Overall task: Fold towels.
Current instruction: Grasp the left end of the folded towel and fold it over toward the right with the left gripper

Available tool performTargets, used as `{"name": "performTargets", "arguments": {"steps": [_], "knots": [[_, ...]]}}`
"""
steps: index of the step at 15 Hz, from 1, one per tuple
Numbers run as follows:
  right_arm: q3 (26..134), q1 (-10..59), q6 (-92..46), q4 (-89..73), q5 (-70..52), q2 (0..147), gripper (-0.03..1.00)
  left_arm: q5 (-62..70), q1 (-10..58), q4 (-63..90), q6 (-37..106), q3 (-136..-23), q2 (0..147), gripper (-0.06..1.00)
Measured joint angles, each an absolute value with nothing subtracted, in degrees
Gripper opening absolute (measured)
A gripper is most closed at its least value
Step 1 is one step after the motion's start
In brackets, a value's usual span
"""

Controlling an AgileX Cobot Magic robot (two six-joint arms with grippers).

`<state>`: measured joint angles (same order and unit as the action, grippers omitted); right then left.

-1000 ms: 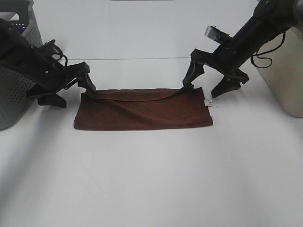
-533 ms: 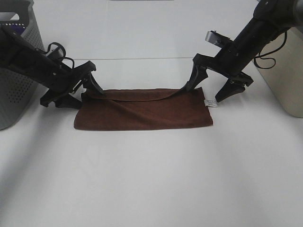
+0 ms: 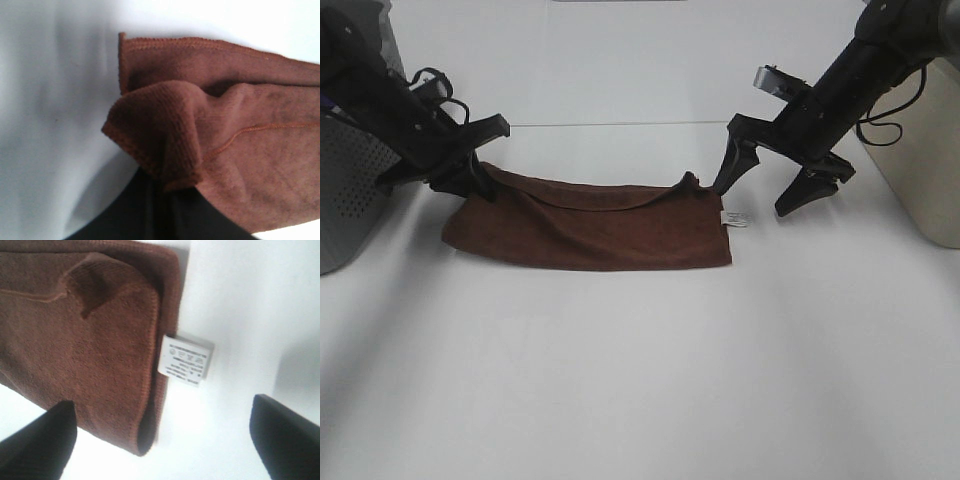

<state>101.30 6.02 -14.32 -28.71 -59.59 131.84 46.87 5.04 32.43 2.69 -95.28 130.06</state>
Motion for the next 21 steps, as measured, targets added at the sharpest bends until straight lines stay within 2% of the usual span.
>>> {"name": "performTargets", "arguments": {"steps": [3, 6, 14, 17, 18, 19, 21], "knots": [[101.3, 6.0, -14.3, -28.7, -59.6, 131.8, 0.88, 54.5, 5.1, 24.8, -4.8, -102.0, 129.3, 0.02], [101.3, 6.0, -14.3, -28.7, -59.6, 131.8, 0.88, 58.2, 7.5, 30.0, -5.7, -107.8, 129.1, 0.02], [101.3, 6.0, -14.3, -28.7, -59.6, 131.8, 0.88, 44.8, 21.4, 43.1, -7.6, -109.9, 135.8, 0.02], [101.3, 6.0, -14.3, -28.6, -59.6, 131.8, 0.88, 42.5, 23.4, 44.3, -7.7, -109.9, 137.5, 0.09], [101.3, 6.0, -14.3, -28.6, -59.6, 131.8, 0.88, 41.5, 23.7, 45.3, -7.8, -109.9, 137.6, 0.19], [101.3, 6.0, -14.3, -28.6, -59.6, 131.8, 0.88, 40.1, 23.8, 47.2, -7.8, -109.9, 137.6, 0.34], [101.3, 6.0, -14.3, -28.6, -59.6, 131.8, 0.88, 37.8, 23.8, 51.8, -6.5, -110.0, 137.6, 0.70]]}}
